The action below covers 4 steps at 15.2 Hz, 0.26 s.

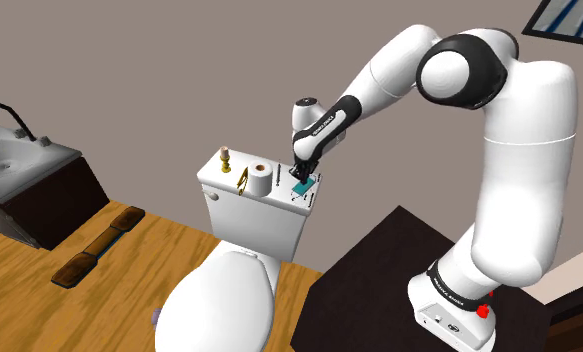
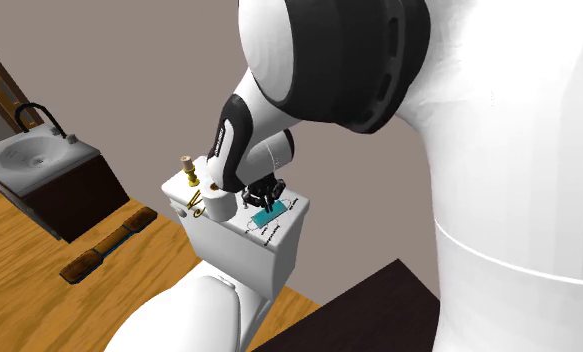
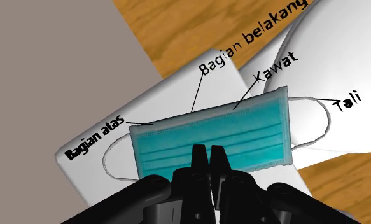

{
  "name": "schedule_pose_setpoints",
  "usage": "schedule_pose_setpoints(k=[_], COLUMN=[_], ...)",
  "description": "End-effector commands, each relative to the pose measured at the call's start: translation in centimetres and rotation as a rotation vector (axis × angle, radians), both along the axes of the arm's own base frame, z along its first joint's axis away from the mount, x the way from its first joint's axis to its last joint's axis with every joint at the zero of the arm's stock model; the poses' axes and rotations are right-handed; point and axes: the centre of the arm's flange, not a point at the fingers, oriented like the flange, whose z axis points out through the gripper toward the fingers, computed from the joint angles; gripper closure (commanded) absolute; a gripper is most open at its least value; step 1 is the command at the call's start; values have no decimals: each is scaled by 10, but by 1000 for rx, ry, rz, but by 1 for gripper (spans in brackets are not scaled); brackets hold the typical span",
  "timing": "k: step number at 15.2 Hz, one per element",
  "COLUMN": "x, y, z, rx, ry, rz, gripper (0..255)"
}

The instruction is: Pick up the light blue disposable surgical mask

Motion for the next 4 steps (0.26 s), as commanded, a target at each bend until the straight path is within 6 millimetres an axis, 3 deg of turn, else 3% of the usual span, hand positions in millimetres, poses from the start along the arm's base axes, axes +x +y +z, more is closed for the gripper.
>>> schedule_pose_setpoints(k=[1,4], x=[-1,-1], y=[1,1], z=[11,18], rx=[0,0], ry=[1,1], rz=[0,0], gripper=[255,255])
